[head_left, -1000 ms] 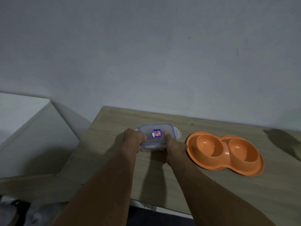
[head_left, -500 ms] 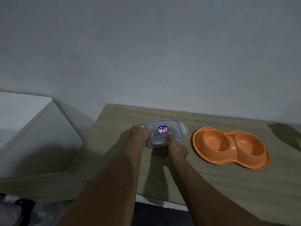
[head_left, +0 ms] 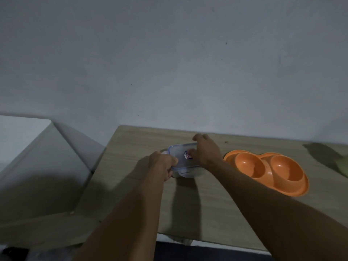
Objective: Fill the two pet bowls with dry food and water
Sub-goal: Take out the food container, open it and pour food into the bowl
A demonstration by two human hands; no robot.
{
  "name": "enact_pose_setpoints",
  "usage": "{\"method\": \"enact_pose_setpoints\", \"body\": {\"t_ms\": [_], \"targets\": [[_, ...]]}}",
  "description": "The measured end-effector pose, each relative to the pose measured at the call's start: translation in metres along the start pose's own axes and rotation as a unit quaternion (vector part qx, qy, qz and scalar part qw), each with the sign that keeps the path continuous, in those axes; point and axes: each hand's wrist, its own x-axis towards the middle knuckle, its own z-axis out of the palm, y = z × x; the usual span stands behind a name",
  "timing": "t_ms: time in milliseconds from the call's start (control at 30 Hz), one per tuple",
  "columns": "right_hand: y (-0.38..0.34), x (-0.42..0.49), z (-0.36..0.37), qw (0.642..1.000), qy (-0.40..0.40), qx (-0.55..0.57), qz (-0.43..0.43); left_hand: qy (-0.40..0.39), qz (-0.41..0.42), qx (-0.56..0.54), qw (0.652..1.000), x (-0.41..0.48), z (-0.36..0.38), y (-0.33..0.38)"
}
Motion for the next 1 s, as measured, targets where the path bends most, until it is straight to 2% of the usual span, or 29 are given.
{"method": "enact_pose_setpoints", "body": {"t_ms": [100,200,267,400,500,600,700,800,867,933,1000], "targets": [[-0.013,0.029,-0.001,0.993,-0.108,-0.047,-0.019,-0.001,-0.003,0.003,1.000,0.003,0.000,0.001],[-0.021,0.048,0.006,0.986,-0.148,-0.077,-0.010,-0.001,-0.010,0.006,1.000,0.008,0.001,-0.001],[-0.023,0.058,0.008,0.985,-0.160,-0.056,0.027,-0.004,-0.016,-0.001,1.000,0.011,0.000,-0.002],[-0.029,0.078,0.016,0.972,-0.234,-0.009,0.034,0.016,-0.007,0.001,1.000,0.014,0.002,-0.002],[-0.025,0.092,0.030,0.980,-0.188,0.030,0.058,0.029,0.011,0.000,1.000,0.013,0.004,-0.003],[-0.018,0.092,0.030,0.987,-0.063,0.129,0.070,0.042,0.024,-0.002,0.999,0.005,0.004,-0.002],[-0.009,0.076,0.028,0.992,-0.050,0.119,0.014,0.050,0.032,0.007,0.998,0.002,0.005,-0.001],[0.004,0.052,0.024,0.985,0.014,0.165,-0.054,0.067,0.052,-0.003,0.996,-0.001,0.009,-0.004],[0.012,0.039,0.019,0.983,0.014,0.153,-0.096,0.083,0.065,-0.009,0.994,-0.005,0.011,-0.004],[0.022,0.027,0.015,0.986,0.017,0.123,-0.107,0.084,0.069,-0.017,0.994,-0.010,0.012,-0.003],[0.033,0.016,0.011,0.988,0.064,0.114,-0.076,0.084,0.071,-0.019,0.994,-0.012,0.011,-0.002]]}}
